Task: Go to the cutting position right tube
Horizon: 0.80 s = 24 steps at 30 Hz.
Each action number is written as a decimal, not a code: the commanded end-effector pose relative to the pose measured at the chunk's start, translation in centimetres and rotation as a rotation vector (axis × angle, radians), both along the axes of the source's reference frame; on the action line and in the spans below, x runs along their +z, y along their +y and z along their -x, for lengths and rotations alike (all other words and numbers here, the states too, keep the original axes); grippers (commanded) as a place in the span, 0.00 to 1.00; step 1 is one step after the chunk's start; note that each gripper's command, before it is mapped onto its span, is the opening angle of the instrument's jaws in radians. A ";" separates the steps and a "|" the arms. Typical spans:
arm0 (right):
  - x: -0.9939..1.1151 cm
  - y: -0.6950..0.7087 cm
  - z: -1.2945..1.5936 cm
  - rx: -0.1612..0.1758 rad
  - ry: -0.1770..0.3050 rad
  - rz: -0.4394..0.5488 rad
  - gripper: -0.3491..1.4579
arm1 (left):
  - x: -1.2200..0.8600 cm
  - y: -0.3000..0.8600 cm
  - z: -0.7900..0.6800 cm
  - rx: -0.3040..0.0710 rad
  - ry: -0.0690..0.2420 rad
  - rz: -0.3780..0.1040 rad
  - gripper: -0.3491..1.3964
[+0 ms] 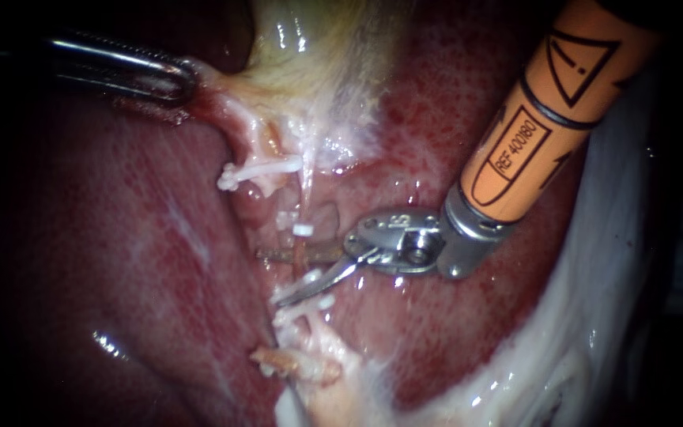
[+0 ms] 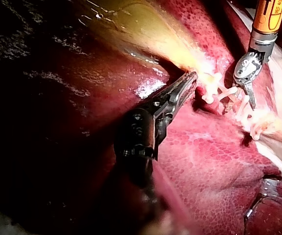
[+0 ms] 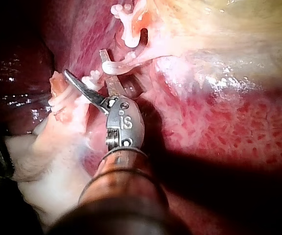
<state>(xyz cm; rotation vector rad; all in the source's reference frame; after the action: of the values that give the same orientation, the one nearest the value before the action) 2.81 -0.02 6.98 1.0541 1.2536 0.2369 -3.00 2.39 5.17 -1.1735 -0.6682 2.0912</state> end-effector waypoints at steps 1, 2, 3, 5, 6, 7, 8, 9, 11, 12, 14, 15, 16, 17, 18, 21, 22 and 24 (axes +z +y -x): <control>0.00 0.00 0.00 -0.005 -0.007 -0.012 0.93 | 0.00 0.00 0.00 0.000 0.000 0.000 0.00; 0.00 0.00 0.00 -0.007 -0.016 -0.027 0.93 | 0.00 0.00 0.00 0.000 0.000 0.000 0.00; 0.00 -0.01 0.01 -0.008 -0.021 -0.037 0.94 | 0.00 0.00 0.00 0.000 0.000 0.000 0.00; -0.01 -0.01 0.04 -0.011 -0.033 -0.057 0.96 | 0.00 0.00 0.00 0.000 0.000 0.000 0.00; -0.01 -0.02 0.07 -0.012 -0.036 -0.069 0.96 | 0.00 0.00 -0.01 0.000 0.000 0.000 0.00; -0.02 -0.02 0.10 -0.016 -0.042 -0.072 0.97 | 0.00 0.00 -0.01 0.000 0.000 0.000 0.00; -0.03 -0.02 0.12 -0.021 -0.053 -0.080 0.97 | 0.00 0.00 -0.01 0.000 0.000 0.000 0.00; -0.03 -0.02 0.14 -0.022 -0.064 -0.087 0.97 | 0.00 0.00 -0.01 0.000 0.000 0.000 0.00; -0.05 -0.02 0.20 -0.036 -0.094 -0.110 0.98 | 0.00 0.00 -0.01 0.000 0.000 0.000 0.00; -0.05 -0.03 0.22 -0.043 -0.103 -0.119 0.98 | 0.00 0.00 -0.01 0.001 0.000 0.000 0.00; -0.05 -0.03 0.26 -0.059 -0.122 -0.147 0.98 | 0.00 0.00 -0.01 0.001 0.000 0.000 0.00; -0.04 -0.03 0.28 -0.065 -0.129 -0.162 0.98 | 0.00 0.00 -0.01 0.001 0.000 0.000 0.00; -0.04 -0.03 0.30 -0.075 -0.135 -0.177 0.98 | 0.00 0.00 -0.01 0.001 0.000 0.000 0.00; -0.04 -0.03 0.31 -0.082 -0.134 -0.182 0.98 | 0.00 0.00 -0.01 0.001 0.000 0.000 0.00; -0.04 -0.03 0.32 -0.092 -0.139 -0.190 0.98 | 0.00 0.00 -0.01 0.001 0.000 0.000 0.00; -0.05 -0.04 0.34 -0.122 -0.155 -0.225 0.98 | 0.00 0.00 -0.01 0.001 0.000 0.000 0.00; -0.06 -0.03 0.36 -0.138 -0.157 -0.227 0.98 | 0.00 0.00 -0.01 0.001 0.000 0.000 0.00; -0.07 -0.03 0.38 -0.156 -0.168 -0.236 0.98 | 0.01 0.00 0.00 0.001 0.000 0.000 0.00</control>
<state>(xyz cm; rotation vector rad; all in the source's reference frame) 2.43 -0.05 6.91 1.3102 0.9967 0.3524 -3.00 2.39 5.17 -1.1740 -0.6689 2.0916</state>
